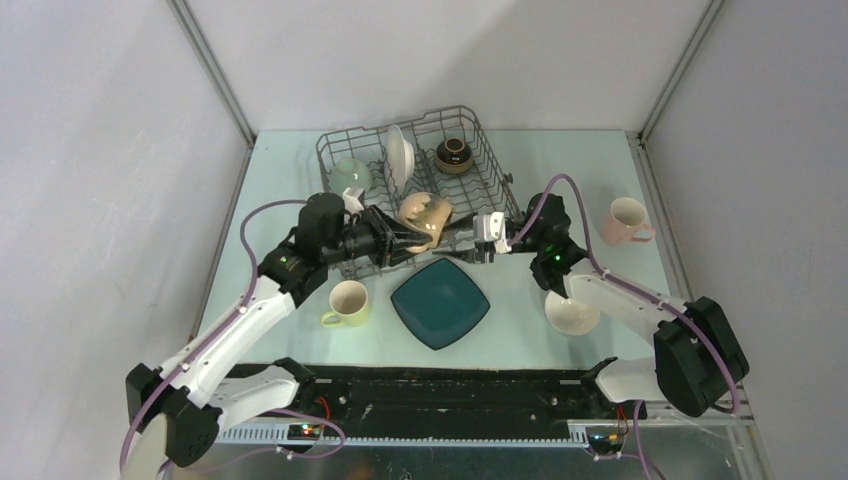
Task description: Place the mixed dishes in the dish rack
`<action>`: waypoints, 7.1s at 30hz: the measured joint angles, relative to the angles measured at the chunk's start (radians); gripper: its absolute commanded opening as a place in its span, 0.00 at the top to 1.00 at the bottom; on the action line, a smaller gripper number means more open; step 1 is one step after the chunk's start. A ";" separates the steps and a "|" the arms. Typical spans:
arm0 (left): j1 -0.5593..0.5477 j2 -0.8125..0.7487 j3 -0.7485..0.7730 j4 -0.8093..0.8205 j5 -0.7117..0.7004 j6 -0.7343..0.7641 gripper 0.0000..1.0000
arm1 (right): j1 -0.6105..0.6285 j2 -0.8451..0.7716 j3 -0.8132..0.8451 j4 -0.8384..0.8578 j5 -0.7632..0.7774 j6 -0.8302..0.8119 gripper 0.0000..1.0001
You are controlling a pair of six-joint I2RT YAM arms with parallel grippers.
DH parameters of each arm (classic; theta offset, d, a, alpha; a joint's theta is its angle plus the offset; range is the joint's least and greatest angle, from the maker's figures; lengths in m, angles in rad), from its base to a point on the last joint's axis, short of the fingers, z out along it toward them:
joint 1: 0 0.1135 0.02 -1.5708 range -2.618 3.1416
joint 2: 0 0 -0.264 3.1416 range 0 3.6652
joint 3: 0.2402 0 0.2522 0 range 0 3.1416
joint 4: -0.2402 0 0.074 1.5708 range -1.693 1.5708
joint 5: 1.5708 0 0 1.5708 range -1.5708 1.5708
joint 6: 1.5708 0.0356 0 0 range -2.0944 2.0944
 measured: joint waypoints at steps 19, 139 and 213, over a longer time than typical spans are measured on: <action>0.013 -0.076 0.102 -0.307 -0.642 0.685 1.00 | -0.008 -0.130 -0.038 -0.008 0.437 0.472 0.01; -0.095 0.655 0.482 0.125 -0.549 1.251 0.00 | -0.237 -0.483 -0.080 -0.973 1.170 0.948 0.00; -0.091 -0.391 -0.387 0.014 -0.621 0.974 0.00 | -0.762 0.420 0.555 -1.102 1.286 0.923 0.16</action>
